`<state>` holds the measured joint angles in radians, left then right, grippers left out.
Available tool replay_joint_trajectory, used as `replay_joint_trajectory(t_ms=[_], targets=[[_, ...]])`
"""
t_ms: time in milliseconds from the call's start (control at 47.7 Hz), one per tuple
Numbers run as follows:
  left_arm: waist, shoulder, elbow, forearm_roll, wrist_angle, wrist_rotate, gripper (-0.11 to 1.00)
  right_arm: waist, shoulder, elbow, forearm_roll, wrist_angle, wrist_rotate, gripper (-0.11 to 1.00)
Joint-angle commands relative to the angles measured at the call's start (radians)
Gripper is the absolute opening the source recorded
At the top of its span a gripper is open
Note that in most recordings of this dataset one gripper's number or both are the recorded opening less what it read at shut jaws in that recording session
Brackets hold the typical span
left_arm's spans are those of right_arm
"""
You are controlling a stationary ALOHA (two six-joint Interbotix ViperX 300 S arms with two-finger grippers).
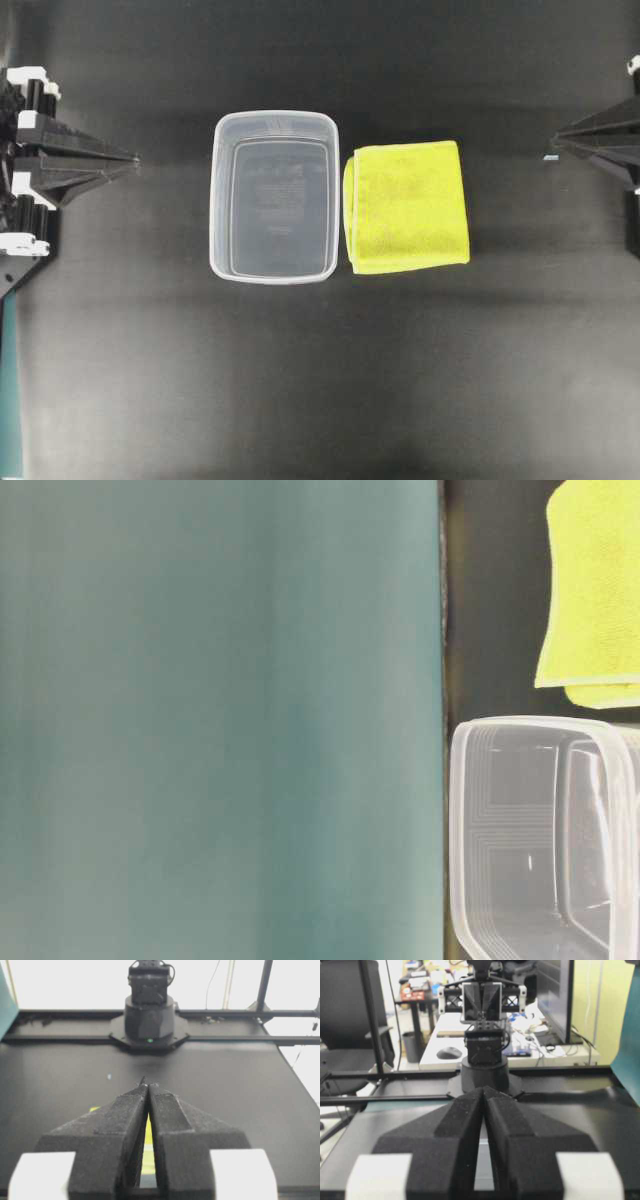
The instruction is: Place the yellow towel into the container with the left arm.
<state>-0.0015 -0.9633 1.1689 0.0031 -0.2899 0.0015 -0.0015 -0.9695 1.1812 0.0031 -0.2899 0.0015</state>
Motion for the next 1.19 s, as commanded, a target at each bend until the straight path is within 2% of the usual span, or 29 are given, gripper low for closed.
replay_joint_trajectory(t_ms=[0,84,147,314,482,671,776,860,922,985,1027,1069,1174], targets=[[-0.003,0.043,-0.041,0.037,0.017,-0.032,0.06,0.005,0.012,-0.006,0.006,-0.008,0.009,0.01],[-0.008,0.097,-0.084,0.037,0.074,-0.069,0.00,0.006,0.011,-0.002,0.011,-0.008,0.012,0.01],[-0.008,0.152,-0.141,0.037,0.132,-0.098,0.00,0.008,0.009,-0.002,0.012,-0.011,0.020,0.01],[-0.008,0.276,-0.310,0.038,0.287,-0.097,0.00,0.009,-0.009,-0.003,0.012,-0.002,0.051,0.01],[0.011,0.400,-0.479,0.038,0.508,-0.060,0.00,-0.003,-0.034,-0.003,0.012,0.051,0.084,0.01],[0.026,0.548,-0.655,0.040,0.652,0.035,0.00,-0.017,-0.064,-0.005,0.011,0.127,0.110,0.02],[0.040,0.630,-0.736,0.038,0.701,0.058,0.00,-0.018,-0.094,-0.005,0.012,0.161,0.110,0.16],[0.054,0.706,-0.815,0.040,0.750,0.060,0.01,-0.025,-0.127,0.000,0.012,0.175,0.112,0.37],[0.060,0.755,-0.867,0.040,0.781,0.063,0.02,-0.026,-0.152,-0.002,0.011,0.181,0.112,0.57],[0.061,0.799,-0.911,0.040,0.808,0.071,0.07,-0.028,-0.176,-0.003,0.012,0.183,0.112,0.72],[0.064,0.830,-0.940,0.040,0.827,0.072,0.15,-0.028,-0.190,-0.003,0.012,0.183,0.112,0.78],[0.067,0.871,-0.976,0.038,0.845,0.072,0.24,-0.028,-0.202,-0.002,0.012,0.184,0.112,0.80],[0.067,0.963,-1.042,0.040,0.885,0.071,0.57,-0.029,-0.233,-0.005,0.012,0.189,0.110,0.77]])
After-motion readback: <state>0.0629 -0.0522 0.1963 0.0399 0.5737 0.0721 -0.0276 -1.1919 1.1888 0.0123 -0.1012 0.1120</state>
